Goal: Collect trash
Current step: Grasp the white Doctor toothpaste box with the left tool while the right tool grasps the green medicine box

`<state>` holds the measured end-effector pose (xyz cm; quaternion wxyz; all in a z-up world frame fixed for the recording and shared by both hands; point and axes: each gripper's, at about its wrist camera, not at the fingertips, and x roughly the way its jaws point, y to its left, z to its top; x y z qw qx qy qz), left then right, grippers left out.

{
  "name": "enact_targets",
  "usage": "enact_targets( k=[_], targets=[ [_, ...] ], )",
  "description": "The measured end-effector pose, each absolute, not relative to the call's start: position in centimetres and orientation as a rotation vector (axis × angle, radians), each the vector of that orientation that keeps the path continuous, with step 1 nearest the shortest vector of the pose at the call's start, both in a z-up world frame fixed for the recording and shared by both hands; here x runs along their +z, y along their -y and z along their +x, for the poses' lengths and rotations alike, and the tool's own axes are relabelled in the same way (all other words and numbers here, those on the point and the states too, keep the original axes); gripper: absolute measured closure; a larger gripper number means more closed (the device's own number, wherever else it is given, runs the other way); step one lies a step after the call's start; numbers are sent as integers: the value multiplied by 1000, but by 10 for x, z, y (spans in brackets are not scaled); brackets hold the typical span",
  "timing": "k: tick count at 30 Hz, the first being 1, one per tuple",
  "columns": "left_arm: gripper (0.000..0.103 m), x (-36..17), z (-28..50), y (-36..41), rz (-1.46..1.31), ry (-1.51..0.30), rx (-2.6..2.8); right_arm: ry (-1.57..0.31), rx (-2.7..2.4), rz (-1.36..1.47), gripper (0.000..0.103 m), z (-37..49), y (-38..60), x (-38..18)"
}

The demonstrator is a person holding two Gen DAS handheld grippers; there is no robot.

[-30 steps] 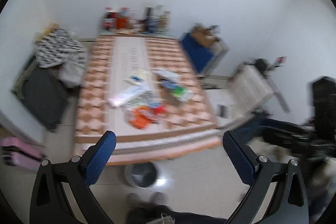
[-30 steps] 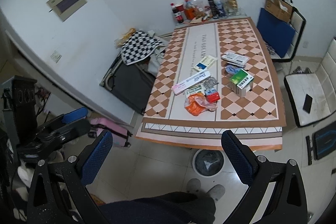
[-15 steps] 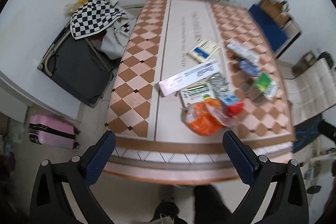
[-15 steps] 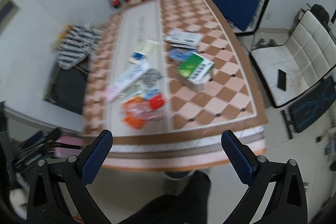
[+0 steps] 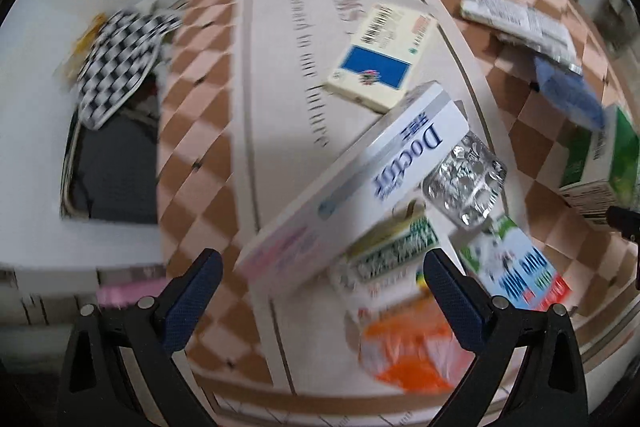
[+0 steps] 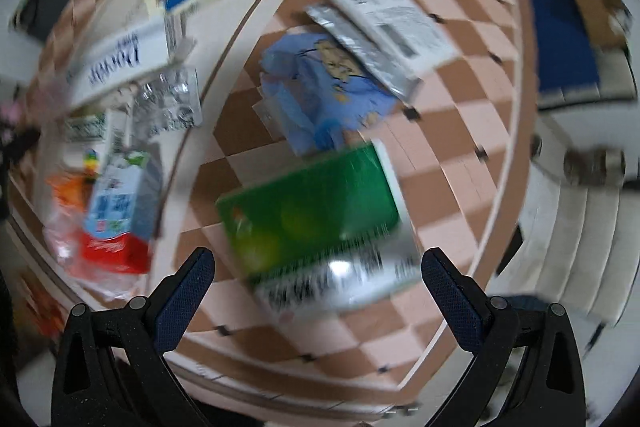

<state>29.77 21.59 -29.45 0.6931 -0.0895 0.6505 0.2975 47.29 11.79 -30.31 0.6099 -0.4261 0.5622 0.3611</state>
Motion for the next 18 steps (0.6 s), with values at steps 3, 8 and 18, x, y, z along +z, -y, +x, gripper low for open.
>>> enact_targets(
  k=[3,8,18],
  targets=[
    [1,-315,316,-220,-105,-1516,595,-1308,851,-1028,0,477,-132,-318],
    [3,-344,333,-221,0,-1608,483,-1356,845,-1012,0,489,-141,-331],
    [49,-347,351,-226,43,-1640,402,-1417,859,-923,5,516,-138,-340]
  ],
)
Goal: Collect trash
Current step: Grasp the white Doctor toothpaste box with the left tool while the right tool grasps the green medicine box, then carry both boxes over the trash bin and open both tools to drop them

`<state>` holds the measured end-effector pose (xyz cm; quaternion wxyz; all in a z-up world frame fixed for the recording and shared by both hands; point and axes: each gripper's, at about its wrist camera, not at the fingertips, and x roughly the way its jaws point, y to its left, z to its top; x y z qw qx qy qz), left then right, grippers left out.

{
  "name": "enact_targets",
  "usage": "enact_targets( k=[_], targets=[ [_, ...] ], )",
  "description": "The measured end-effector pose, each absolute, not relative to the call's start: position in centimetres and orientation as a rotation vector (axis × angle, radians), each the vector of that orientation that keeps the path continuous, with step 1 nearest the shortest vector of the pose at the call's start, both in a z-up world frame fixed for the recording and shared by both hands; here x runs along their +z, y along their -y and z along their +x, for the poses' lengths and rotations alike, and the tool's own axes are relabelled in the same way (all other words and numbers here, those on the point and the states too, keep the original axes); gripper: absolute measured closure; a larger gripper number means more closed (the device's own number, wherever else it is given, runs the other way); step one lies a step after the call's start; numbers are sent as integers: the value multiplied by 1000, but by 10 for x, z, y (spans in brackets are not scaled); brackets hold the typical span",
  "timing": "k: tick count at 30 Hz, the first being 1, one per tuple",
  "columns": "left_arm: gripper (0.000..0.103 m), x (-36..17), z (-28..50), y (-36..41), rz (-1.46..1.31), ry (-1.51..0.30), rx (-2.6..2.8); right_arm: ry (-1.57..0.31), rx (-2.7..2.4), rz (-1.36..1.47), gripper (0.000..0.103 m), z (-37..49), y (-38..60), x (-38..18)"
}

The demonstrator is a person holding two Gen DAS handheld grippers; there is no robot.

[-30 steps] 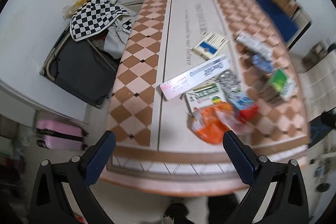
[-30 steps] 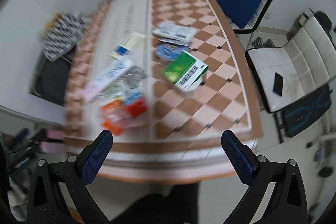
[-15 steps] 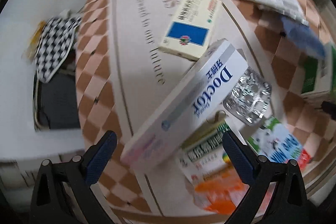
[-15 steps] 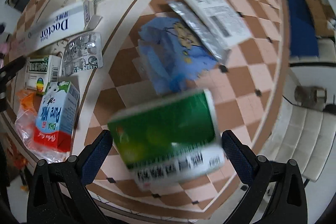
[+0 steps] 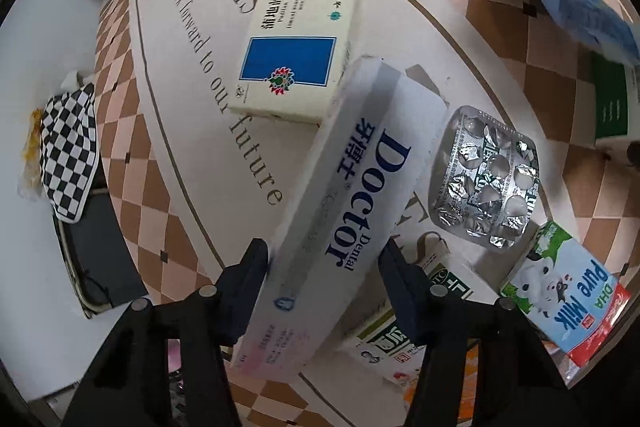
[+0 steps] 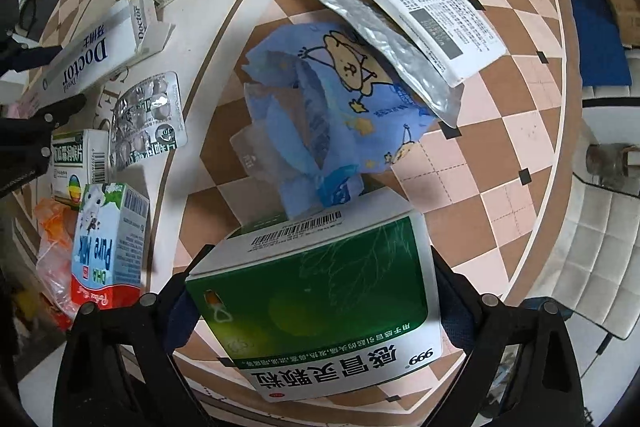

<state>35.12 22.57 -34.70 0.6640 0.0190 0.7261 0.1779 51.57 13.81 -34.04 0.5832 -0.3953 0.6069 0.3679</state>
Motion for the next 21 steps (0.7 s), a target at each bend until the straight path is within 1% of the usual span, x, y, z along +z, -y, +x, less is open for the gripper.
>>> enact_targets(
  k=[5,9,15,21],
  targets=[
    [49,-359,354,-225,104,-1663,398,-1437,842,-919,5,526,-138,-344],
    [53,-360,351,-225,110,-1652,412,-1450,837,-928,5,532,-141,-351],
    [53,-340,345,-228,71,-1593,467,-1463,863,-846,6,529,-136,-352],
    [54,-302,326,-233,-24,-1500,579,-1456,897,-723,7,525,-115,-335]
  ],
)
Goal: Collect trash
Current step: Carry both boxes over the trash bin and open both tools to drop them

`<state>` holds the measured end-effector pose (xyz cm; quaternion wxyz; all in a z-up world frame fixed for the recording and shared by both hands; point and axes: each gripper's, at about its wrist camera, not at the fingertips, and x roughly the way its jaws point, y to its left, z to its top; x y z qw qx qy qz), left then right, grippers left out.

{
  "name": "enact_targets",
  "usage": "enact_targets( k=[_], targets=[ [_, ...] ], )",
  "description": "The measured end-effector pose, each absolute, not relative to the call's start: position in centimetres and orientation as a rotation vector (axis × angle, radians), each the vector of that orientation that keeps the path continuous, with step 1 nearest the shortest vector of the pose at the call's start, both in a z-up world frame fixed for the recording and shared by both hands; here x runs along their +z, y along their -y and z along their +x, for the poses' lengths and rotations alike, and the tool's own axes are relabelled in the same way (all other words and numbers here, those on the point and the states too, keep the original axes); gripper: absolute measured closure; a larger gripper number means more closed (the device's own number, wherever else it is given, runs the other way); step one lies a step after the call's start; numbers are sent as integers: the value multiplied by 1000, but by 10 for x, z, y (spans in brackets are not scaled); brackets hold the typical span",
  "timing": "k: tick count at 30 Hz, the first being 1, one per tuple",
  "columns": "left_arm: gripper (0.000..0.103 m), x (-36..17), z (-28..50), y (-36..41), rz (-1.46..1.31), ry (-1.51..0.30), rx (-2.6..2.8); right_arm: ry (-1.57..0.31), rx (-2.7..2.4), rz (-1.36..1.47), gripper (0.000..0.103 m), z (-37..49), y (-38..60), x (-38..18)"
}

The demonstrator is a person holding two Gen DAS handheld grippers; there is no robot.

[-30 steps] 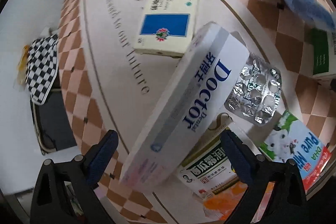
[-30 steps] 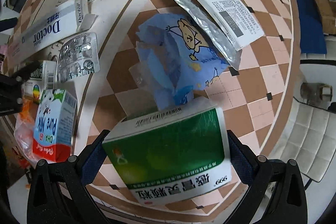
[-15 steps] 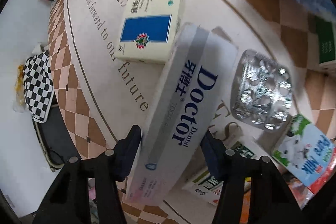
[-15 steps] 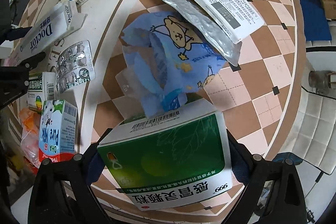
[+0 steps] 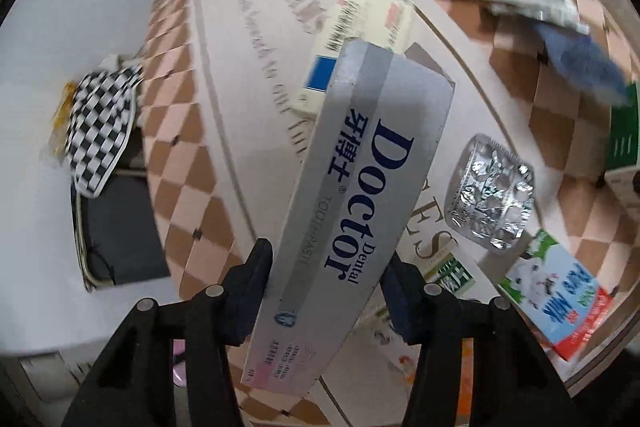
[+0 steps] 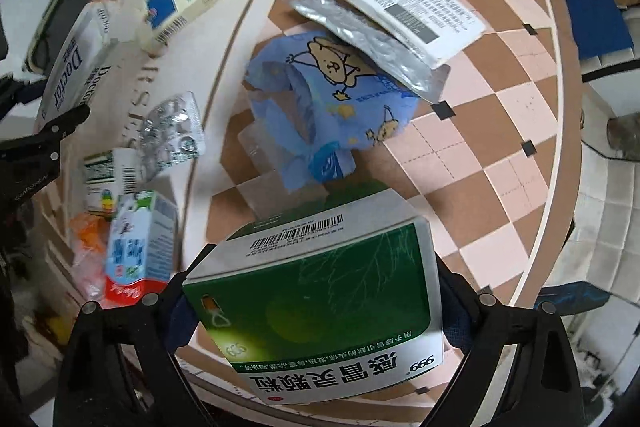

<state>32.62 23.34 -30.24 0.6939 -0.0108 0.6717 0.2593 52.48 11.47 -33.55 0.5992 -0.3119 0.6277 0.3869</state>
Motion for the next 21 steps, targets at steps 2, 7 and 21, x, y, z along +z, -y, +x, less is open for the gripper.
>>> enact_targets(
  k=[2,7,21],
  targets=[
    [54,-289,316,-229,-57,-1474,623,-1450,902,-664,7,526,-105,-328],
    [54,-260,286,-215,-147,-1410,712,-1443,898,-521,7,518,-80,-311],
    [54,-194,150,-130,-402,-1138,657,-1328,859,-248,7,386,3,-226]
  ],
)
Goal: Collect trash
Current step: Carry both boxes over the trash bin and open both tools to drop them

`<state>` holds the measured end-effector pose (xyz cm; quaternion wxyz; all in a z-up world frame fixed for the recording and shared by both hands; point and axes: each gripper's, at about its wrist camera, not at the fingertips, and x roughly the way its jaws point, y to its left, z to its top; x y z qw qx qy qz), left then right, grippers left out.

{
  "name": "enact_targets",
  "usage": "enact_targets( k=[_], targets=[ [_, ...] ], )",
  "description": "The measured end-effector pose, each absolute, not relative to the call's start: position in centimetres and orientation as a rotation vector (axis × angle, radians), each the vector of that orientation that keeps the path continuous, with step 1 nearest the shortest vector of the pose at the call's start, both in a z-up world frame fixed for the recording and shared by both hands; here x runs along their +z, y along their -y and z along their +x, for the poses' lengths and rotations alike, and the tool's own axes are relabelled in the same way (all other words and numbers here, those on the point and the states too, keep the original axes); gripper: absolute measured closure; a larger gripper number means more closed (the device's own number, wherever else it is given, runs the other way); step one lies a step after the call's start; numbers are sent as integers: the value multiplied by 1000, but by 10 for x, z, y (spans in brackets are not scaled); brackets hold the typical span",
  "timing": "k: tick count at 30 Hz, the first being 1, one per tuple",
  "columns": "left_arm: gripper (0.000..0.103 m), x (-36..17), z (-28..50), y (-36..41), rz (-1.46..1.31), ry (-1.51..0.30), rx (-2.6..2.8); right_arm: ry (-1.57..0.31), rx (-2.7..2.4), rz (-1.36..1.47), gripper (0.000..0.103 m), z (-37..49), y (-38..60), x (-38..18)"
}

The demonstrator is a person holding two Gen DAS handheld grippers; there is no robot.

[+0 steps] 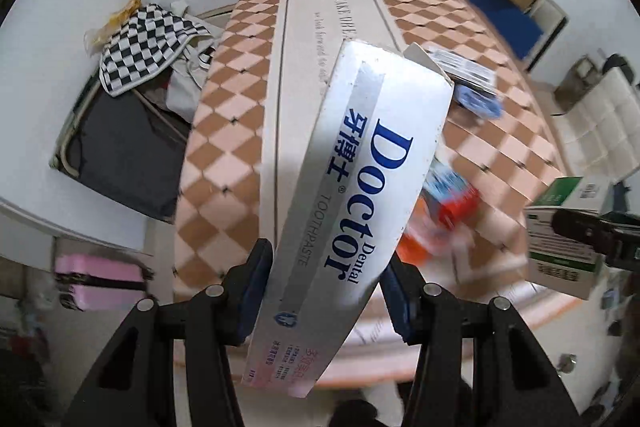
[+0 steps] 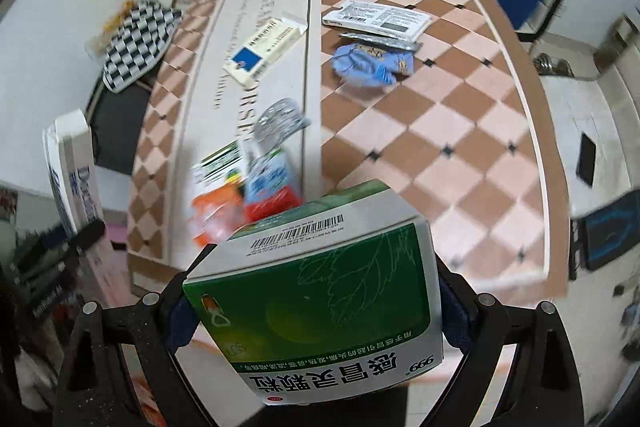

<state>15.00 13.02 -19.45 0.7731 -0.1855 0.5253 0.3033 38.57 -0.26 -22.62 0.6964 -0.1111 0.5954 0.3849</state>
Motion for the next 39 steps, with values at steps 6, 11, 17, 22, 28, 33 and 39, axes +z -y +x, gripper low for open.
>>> enact_targets(
  k=[6,11,17,22,28,33,39],
  targets=[
    [54,-212,86,-94,-533,-1152,521,-1362,814,-104,7,308,67,-225],
    [54,-265,36,-56,-762,-1238,396,-1471,787,-39,7,255,115,-259],
    [54,-368,5,-20,-990,-1389,329,-1634,710,-7,7,213,164,-341],
    [54,-485,18,-17,-1130,-1474,343,-1740,606,-21,7,204,189,-442],
    [53,-616,59,-44,-1130,-1530,379,-1784,497,13,7,216,194,-576],
    [53,-696,92,-72,-1102,-1566,402,-1808,447,104,7,231,174,-676],
    [51,-744,104,-79,-1125,-1572,377,-1820,439,189,7,234,150,-752]
  ],
)
